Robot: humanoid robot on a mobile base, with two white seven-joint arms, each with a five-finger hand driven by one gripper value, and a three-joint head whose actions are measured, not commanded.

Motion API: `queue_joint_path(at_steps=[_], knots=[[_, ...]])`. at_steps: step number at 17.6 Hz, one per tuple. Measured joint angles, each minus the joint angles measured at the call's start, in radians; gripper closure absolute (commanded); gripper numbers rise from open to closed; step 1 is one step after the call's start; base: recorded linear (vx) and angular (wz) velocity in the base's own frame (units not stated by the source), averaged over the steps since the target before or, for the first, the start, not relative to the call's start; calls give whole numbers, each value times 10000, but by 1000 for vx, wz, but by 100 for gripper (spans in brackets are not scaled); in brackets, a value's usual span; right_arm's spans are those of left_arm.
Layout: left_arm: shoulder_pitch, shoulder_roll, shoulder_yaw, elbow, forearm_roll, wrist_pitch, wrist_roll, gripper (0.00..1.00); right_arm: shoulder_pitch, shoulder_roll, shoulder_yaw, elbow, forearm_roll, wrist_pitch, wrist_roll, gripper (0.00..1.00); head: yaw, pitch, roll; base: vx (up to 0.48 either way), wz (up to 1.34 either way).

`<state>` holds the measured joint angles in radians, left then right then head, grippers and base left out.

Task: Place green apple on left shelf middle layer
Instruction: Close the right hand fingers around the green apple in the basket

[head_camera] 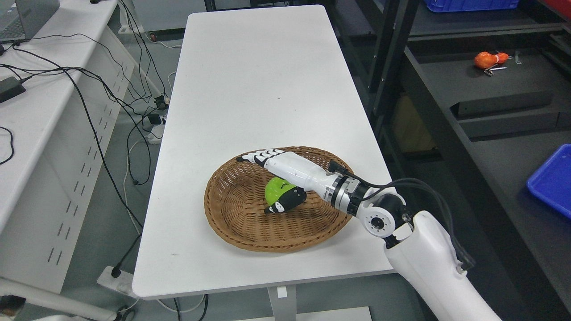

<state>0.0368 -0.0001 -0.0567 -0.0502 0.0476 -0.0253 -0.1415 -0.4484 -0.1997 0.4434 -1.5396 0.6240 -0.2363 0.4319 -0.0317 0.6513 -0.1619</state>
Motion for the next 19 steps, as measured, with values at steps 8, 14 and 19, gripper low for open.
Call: queue_joint_path(at_steps=[8,14,19], knots=[[0,0,0,0,0,0,0,0,-261,-410,471,900,58,-107,-11,1,0,0,0,3,0],[1,2,0,-1,0,0,0,0,-321,-765,617,1312,62,-788,-91,12,0,0,0,0,0],[0,2,0,0,0,0,0,0,-237,-908,671,1497,63,-877,-175,25,0,0,0,0,0]])
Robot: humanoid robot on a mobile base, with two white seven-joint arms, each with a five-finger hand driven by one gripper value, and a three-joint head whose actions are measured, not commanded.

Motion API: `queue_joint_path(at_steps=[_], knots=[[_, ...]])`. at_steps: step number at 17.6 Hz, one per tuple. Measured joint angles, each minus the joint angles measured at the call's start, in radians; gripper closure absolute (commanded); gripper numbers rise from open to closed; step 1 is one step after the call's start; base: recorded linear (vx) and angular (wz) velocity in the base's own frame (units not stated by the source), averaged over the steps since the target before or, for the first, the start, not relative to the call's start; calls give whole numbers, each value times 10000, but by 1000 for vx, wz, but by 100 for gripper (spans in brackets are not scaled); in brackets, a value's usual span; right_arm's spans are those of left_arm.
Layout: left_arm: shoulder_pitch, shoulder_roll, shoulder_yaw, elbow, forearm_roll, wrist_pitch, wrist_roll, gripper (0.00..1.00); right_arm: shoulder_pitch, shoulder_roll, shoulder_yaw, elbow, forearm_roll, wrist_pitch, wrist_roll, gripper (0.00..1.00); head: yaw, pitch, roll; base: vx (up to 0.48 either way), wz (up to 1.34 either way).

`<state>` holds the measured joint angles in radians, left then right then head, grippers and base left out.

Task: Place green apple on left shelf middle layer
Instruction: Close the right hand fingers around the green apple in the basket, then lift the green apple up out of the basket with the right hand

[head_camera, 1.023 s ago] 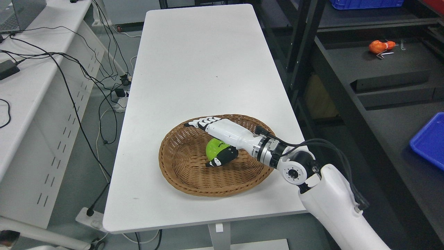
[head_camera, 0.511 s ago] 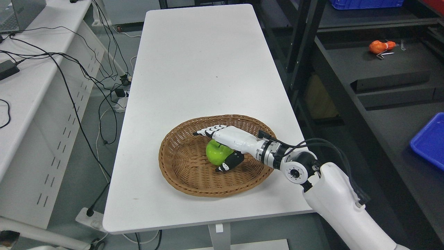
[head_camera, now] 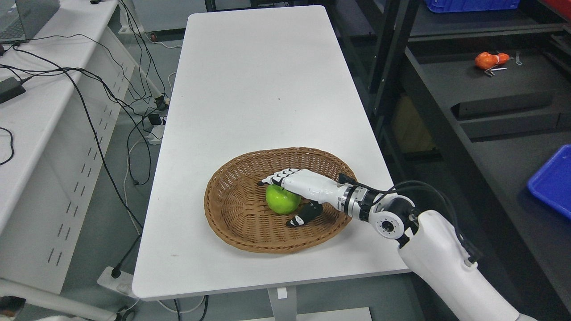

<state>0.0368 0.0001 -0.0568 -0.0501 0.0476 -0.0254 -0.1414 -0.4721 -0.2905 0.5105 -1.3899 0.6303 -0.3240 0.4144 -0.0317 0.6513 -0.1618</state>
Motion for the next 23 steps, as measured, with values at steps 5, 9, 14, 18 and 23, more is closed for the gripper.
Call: queue_joint_path(at_steps=[5,9,14,18,23], knots=[[0,0,0,0,0,0,0,0,15,-80,-39,71,-25,-24,-338,77,0,0,0,0,0],[0,0,0,-1,0,0,0,0,53,-131,-211,32,-55,-9,-951,100,0,0,0,0,0],[0,0,0,-1,0,0,0,0,364,-157,-713,-369,-70,415,-2381,100,0,0,0,0,0],[0,0,0,0,0,0,0,0,764,-150,-1194,-833,-75,1833,-5191,100,0,0,0,0,0],[1,0,0,-1,0,0,0,0,1398,-97,-1882,-1515,-81,2659,-6433,100,0,0,0,0,0]])
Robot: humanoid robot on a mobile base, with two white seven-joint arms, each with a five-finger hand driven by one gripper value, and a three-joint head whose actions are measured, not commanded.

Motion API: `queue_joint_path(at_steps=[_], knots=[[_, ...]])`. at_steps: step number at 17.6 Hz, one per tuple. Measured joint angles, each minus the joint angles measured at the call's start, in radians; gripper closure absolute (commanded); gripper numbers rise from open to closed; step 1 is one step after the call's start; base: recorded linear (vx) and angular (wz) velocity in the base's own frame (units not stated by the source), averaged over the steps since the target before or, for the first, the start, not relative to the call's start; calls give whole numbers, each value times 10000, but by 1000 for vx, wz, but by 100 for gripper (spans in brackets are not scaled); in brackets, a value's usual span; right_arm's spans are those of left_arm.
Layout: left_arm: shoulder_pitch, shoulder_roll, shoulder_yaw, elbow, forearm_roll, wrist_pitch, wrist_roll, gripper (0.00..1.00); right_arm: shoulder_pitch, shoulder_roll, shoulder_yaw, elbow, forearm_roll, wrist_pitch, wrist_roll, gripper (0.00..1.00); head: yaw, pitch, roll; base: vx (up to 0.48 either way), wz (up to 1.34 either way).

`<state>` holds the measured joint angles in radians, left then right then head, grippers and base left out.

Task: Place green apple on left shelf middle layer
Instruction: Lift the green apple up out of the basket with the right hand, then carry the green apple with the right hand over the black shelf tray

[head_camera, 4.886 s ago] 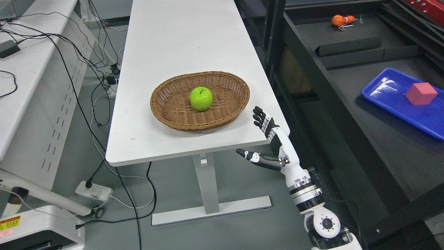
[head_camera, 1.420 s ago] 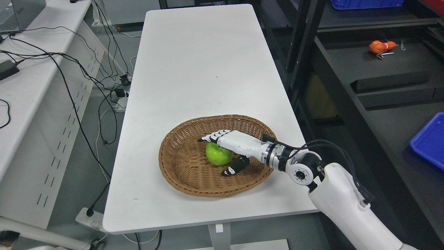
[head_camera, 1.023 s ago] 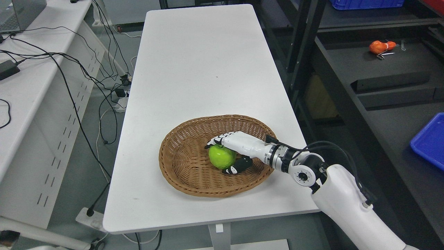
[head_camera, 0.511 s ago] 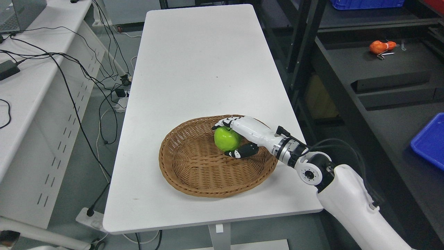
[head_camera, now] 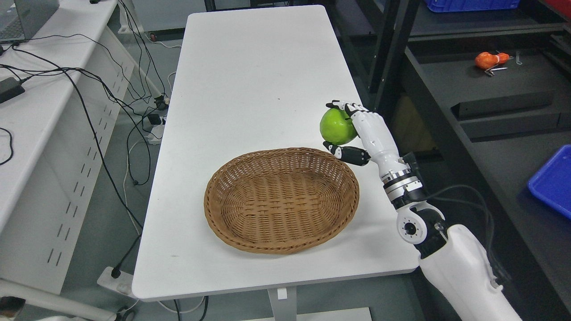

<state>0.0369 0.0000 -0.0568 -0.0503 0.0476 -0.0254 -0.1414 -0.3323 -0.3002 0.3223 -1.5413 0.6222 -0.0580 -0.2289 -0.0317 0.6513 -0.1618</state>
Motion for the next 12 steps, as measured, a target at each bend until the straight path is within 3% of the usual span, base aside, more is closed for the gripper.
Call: queue_joint_path(at_steps=[12], knots=[[-1,0,0,1,0,0,0,0,827,363,-819,-691,-253,225,-171,99,0,0,0,-50,-1]])
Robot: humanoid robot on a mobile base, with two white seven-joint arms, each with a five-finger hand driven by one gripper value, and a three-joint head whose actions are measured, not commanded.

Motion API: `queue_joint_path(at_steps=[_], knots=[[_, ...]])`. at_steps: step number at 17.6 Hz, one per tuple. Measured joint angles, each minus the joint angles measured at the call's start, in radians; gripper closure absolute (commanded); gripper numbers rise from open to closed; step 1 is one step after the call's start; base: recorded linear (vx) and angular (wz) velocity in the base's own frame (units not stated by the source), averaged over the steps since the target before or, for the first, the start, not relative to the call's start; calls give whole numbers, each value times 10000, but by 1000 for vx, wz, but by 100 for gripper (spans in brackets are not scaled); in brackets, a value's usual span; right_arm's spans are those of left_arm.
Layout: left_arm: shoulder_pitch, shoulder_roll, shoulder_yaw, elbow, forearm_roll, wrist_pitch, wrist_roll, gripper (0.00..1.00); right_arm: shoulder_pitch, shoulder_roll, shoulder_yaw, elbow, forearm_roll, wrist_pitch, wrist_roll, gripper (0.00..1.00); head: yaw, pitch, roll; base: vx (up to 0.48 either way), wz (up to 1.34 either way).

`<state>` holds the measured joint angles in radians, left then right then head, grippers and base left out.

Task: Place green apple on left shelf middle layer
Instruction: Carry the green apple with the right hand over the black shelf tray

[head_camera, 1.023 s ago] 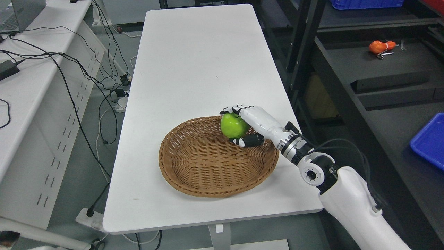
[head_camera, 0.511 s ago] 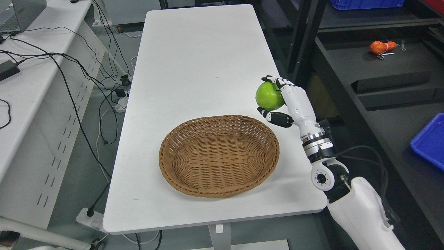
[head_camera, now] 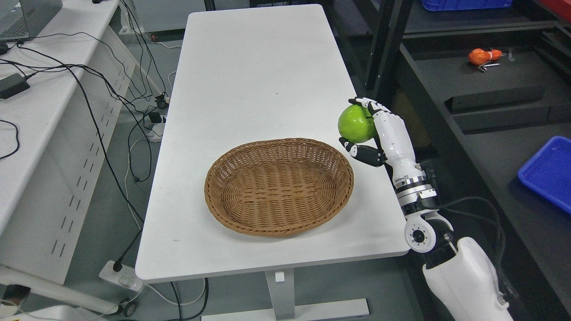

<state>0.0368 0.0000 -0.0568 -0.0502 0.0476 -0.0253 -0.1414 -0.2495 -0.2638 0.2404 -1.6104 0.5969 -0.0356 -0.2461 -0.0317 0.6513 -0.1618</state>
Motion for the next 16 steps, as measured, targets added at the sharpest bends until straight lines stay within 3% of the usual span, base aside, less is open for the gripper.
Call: queue_joint_path(at_steps=[16], knots=[[1,0,0,0,0,0,0,0,1140,162,-776,-470,-429,-352,93,99,0,0,0,-255,46]])
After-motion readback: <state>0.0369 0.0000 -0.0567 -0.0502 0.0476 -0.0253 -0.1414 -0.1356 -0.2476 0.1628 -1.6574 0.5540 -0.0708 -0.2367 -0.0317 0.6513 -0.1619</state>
